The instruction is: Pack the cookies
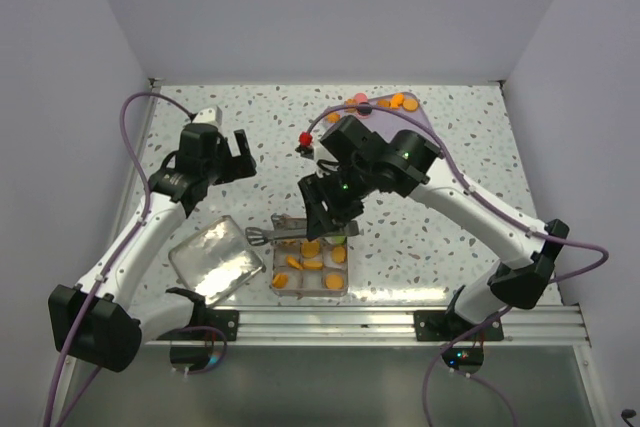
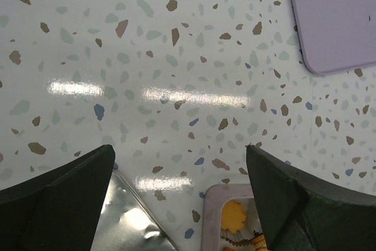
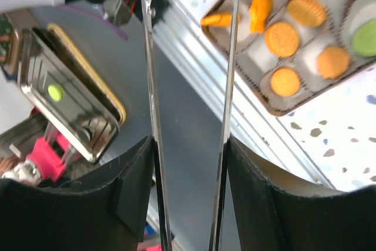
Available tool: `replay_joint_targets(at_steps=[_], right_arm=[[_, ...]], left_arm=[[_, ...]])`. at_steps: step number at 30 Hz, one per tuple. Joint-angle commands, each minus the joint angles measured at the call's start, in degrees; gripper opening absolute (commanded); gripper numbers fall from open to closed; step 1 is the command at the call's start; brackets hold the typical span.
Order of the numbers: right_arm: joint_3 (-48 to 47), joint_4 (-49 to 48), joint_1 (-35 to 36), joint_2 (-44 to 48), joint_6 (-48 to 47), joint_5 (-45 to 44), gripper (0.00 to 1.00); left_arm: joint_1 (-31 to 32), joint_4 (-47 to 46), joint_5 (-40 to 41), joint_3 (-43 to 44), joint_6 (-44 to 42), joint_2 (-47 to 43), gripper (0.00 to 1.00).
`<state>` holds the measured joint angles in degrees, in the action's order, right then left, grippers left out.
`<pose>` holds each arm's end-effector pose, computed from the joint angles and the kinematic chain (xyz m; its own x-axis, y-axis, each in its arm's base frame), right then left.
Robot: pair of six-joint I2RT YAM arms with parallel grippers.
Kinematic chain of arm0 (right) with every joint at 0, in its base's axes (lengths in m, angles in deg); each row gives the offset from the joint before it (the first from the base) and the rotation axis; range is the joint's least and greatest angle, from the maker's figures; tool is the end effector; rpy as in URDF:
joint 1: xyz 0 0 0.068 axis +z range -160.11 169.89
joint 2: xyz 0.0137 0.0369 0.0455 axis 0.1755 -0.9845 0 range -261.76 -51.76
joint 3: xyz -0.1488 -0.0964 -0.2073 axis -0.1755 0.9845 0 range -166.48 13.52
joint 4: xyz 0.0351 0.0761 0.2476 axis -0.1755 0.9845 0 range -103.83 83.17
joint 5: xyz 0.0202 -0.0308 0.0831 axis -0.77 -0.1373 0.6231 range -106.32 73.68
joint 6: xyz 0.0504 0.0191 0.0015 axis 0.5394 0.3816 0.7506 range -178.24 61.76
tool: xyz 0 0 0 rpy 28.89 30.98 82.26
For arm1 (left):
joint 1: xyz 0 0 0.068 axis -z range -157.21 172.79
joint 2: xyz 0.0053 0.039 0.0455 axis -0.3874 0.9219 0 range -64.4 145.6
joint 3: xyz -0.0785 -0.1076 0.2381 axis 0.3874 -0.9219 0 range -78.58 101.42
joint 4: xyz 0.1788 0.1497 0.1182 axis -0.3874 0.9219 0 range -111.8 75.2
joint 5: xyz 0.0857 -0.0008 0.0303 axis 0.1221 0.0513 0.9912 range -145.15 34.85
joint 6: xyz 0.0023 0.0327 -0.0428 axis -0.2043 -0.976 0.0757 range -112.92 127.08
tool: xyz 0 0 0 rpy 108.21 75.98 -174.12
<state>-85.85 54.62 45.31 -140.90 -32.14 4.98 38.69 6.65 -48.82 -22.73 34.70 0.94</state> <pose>0.1613 0.2567 0.3889 -0.8186 -0.4650 -0.3372 -0.5740 0.6414 0.5090 0.2393 -0.0641 0.3050 -0.6113 -0.3049 -0.7303 -0.1069 0.9462 -0.3056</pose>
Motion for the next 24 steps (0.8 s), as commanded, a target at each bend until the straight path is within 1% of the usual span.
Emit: replay_joint_targets(at_steps=[1, 2, 3, 5, 6, 8, 9, 10, 13, 18, 21, 23, 24], right_arm=[[-5.6, 5.0, -1.7, 1.2, 0.8, -7.7, 0.54], [-5.8, 5.4, -2.6, 1.4, 1.1, -9.5, 0.54], [-5.1, 5.9, -5.4, 1.9, 1.7, -14.6, 0.54], [-2.9, 6.3, -9.8, 4.1, 3.8, -18.8, 0.54], [0.4, 5.7, -14.8, 5.1, 4.2, -22.8, 0.54], [3.7, 4.7, -19.0, 7.8, 5.1, -27.8, 0.54], [7.1, 3.2, -22.9, 8.8, 5.2, -29.5, 0.54], [8.9, 2.3, -24.6, 9.4, 5.5, -33.5, 0.55], [14.9, -0.7, -29.4, 11.1, 6.5, -38.7, 0.56], [24.1, -6.7, -36.0, 12.0, 7.0, -42.0, 0.57], [27.8, -8.0, -38.5, 9.7, 6.3, -43.4, 0.58], [29.8, -8.8, -39.9, 8.1, 6.5, -42.6, 0.59], [32.2, -10.7, -40.8, 7.1, 6.7, -40.4, 0.61]], left_arm=[[-0.4, 0.0, 1.1, 2.6, -1.6, 0.2, 1.00], [-0.5, 0.1, 1.1, 2.7, -1.8, 0.3, 1.00], [-0.6, 0.1, 1.1, 2.8, -1.9, 0.3, 1.00], [-0.7, 0.1, 0.9, 2.8, -1.8, 0.5, 1.00], [-0.7, 0.0, 0.6, 2.7, -1.9, 0.5, 1.00], [-0.7, 0.1, 0.4, 2.6, -1.8, 0.5, 1.00], [-0.8, 0.0, 0.4, 2.5, -1.7, 0.4, 1.00], [-0.9, 0.0, 0.3, 2.5, -1.8, 0.5, 1.00], [-0.8, 0.0, 0.1, 2.3, -1.8, 0.7, 1.00], [-0.8, 0.9, 0.7, 2.8, -2.0, 0.8, 1.00], [-0.8, 1.7, 1.2, 2.1, -1.9, 1.1, 1.00], [-0.8, 2.8, 1.8, 1.6, -1.4, 1.8, 1.00], [-0.9, 3.2, 2.2, 1.4, -1.4, 2.1, 1.00]])
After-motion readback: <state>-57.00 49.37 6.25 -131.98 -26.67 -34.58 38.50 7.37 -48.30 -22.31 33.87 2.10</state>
